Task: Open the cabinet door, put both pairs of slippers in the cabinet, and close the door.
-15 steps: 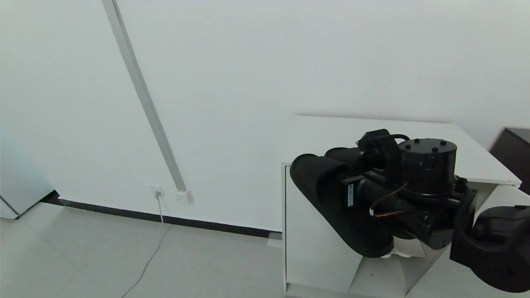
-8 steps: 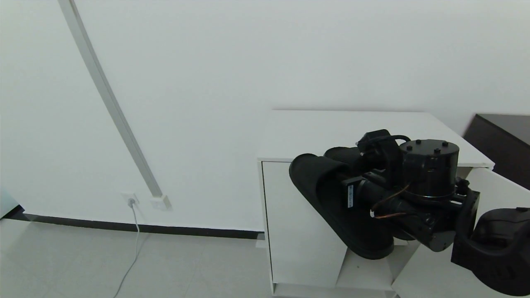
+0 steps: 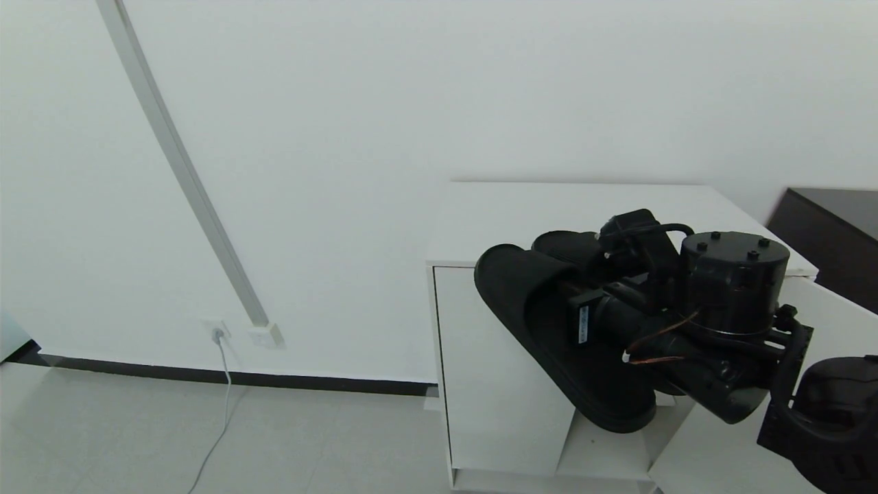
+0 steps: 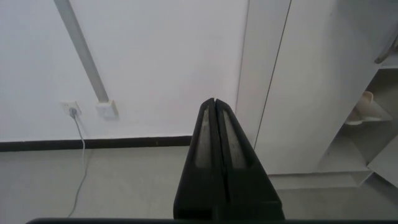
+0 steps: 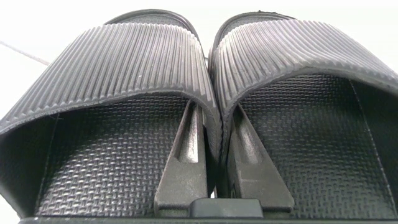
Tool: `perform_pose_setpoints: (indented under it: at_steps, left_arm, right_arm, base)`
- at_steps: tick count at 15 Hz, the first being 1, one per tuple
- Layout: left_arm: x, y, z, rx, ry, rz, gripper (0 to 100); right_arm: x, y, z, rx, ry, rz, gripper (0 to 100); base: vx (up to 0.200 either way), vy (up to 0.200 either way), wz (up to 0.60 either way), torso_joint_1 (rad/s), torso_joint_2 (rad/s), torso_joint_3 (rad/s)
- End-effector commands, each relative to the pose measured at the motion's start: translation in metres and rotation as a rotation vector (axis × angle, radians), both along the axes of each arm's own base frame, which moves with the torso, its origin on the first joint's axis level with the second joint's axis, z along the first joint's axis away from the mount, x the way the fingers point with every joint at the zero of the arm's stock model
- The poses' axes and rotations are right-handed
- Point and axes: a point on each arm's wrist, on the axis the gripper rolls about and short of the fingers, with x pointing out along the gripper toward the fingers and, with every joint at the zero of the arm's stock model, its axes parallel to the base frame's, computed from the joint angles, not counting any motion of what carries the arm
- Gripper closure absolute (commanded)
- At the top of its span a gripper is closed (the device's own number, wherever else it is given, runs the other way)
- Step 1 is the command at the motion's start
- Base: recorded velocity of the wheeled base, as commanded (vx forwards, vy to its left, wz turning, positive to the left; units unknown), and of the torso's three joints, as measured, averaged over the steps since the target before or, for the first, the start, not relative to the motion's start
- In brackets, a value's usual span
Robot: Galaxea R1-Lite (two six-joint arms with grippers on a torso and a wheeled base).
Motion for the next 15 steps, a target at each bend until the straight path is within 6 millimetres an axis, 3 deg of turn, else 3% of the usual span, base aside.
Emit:
perform_pose_setpoints:
  at_steps: [1,5,7,15]
  left_arm:
    - [0.0,0.0,0.0,0.0,0.001,0.0,100]
    - [0.0,0.0,0.0,0.0,0.0,0.002,100]
    - [0.0,0.0,0.0,0.0,0.001,0.0,100]
    - [0.0,0.0,0.0,0.0,0.0,0.002,100]
  right_arm:
    - [-0.001,-0.001,0.0,0.0,0.0,0.001,100]
    - [-0.001,-0.001,0.0,0.001,-0.001,0.001,100]
    - [-0.001,-0.001,0.0,0.001,-0.001,0.001,100]
    - [-0.015,-0.007,-0.024,-0.033,0.037,0.021,100]
  base:
    - [0.0,0.0,0.0,0.0,0.0,0.0]
    - [-0.2,0.0,0.0,0.008,0.01,0.002]
    - [-0.2,-0.2,0.0,-0.007,0.0,0.007]
    - [0.0,0.0,0.0,0.0,0.0,0.0]
